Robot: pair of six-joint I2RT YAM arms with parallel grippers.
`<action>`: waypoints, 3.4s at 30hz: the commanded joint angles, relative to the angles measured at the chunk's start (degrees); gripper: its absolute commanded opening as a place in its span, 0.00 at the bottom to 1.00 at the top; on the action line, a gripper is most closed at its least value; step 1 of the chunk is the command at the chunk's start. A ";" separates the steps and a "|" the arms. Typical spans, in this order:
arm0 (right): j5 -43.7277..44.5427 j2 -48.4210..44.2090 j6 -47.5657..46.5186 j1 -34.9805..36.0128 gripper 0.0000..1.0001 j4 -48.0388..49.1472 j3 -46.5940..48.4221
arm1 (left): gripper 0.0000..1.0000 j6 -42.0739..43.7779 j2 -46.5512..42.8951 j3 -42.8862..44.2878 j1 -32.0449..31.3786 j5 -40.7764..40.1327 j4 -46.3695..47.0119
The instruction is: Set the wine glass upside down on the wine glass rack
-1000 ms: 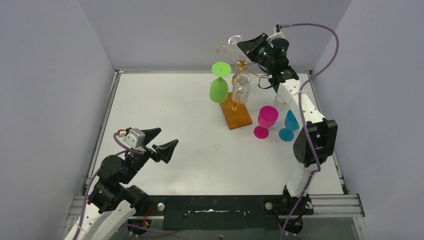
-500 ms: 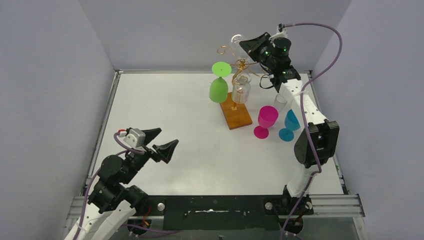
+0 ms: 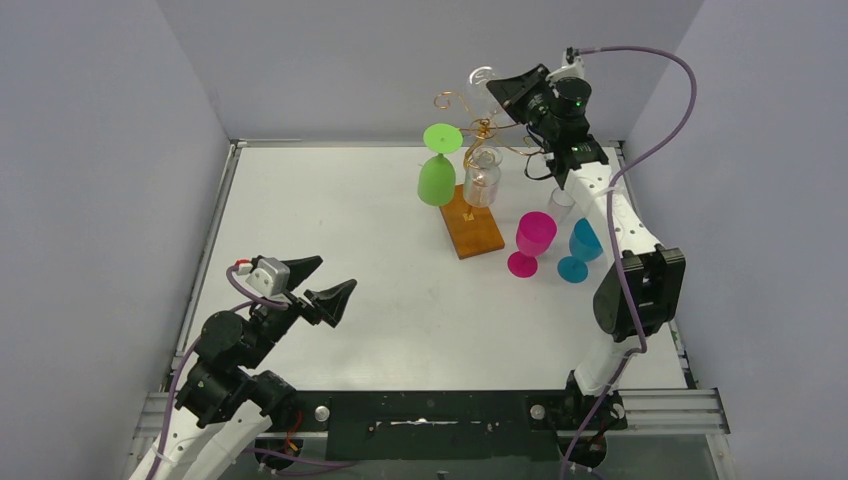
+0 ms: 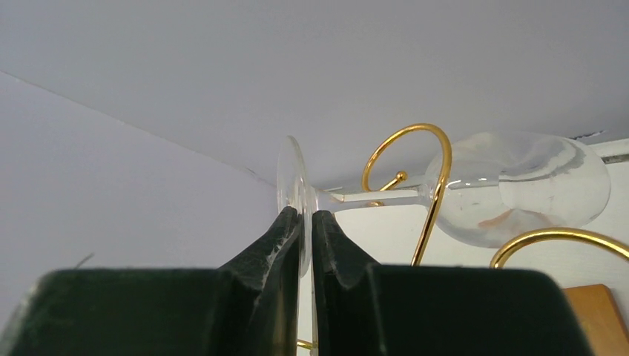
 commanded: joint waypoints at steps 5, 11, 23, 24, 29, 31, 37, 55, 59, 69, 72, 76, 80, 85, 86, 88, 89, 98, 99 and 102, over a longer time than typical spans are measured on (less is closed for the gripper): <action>-0.69 -4.15 -4.77 -1.09 0.00 10.22 2.64 | 0.86 0.92 -0.57 0.34 0.01 -0.04 1.79; -0.16 -2.56 -4.87 -1.44 0.00 7.54 4.87 | 0.86 0.83 -0.58 0.34 0.00 0.06 1.80; -2.71 2.18 -2.69 -1.45 0.00 7.48 8.30 | 0.85 0.83 -0.75 0.25 0.05 0.16 1.87; -2.93 2.62 -2.59 -1.46 0.00 7.42 8.61 | 0.85 0.83 -0.75 0.25 0.00 0.17 1.87; -3.79 4.17 -1.68 -1.36 0.00 7.08 9.55 | 0.85 0.83 -0.84 0.25 -0.01 0.18 1.96; -3.68 4.57 -1.44 -1.32 0.00 6.29 10.10 | 0.85 0.83 -0.75 0.21 0.08 0.22 2.00; -2.33 5.52 -1.39 -0.56 0.08 2.65 12.43 | 0.86 0.83 -0.59 0.16 0.08 0.33 2.22; 2.57 7.98 -4.48 0.39 0.29 -9.33 17.61 | 0.86 0.88 -1.01 0.08 0.12 0.39 2.05; 2.41 8.02 -4.82 0.42 0.36 -10.33 19.50 | 0.86 0.92 -1.10 0.08 0.11 0.31 2.05; 1.05 8.21 -8.57 0.59 0.57 -17.35 22.24 | 0.86 0.92 -1.19 0.16 0.07 0.22 1.88; 1.03 8.03 -9.89 0.64 0.61 -18.94 22.63 | 0.86 0.92 -1.41 0.16 0.08 0.23 1.79; 1.85 7.22 -11.45 0.74 0.62 -20.03 22.54 | 0.86 0.92 -1.30 -0.01 0.07 0.20 2.05; 1.96 6.39 -12.60 0.75 0.63 -20.88 22.88 | 0.86 0.92 -1.11 0.08 0.09 0.20 1.95; 1.45 4.65 -13.38 0.69 0.67 -20.98 22.33 | 0.86 1.00 -1.08 0.08 0.13 0.03 1.87; 1.10 4.40 -13.36 0.75 0.68 -20.95 22.14 | 0.86 1.01 -1.10 0.08 0.13 -0.05 1.87; 0.62 3.56 -13.30 0.68 0.70 -20.87 21.52 | 0.86 0.99 -1.10 0.08 0.10 -0.14 1.87; 0.50 3.08 -13.12 0.70 0.71 -20.86 21.19 | 0.86 1.00 -1.10 0.08 0.12 -0.25 1.87; -0.71 -4.41 -12.93 0.53 0.73 -19.46 14.12 | 0.89 0.87 0.11 0.51 0.08 -0.05 1.45; -0.98 -5.83 -14.14 0.52 0.73 -19.38 12.82 | 0.89 0.79 0.74 0.86 0.11 -0.06 0.92; 0.11 -11.75 -17.43 0.41 0.74 -20.13 7.46 | 0.90 -1.01 2.88 2.31 0.04 -1.32 -0.82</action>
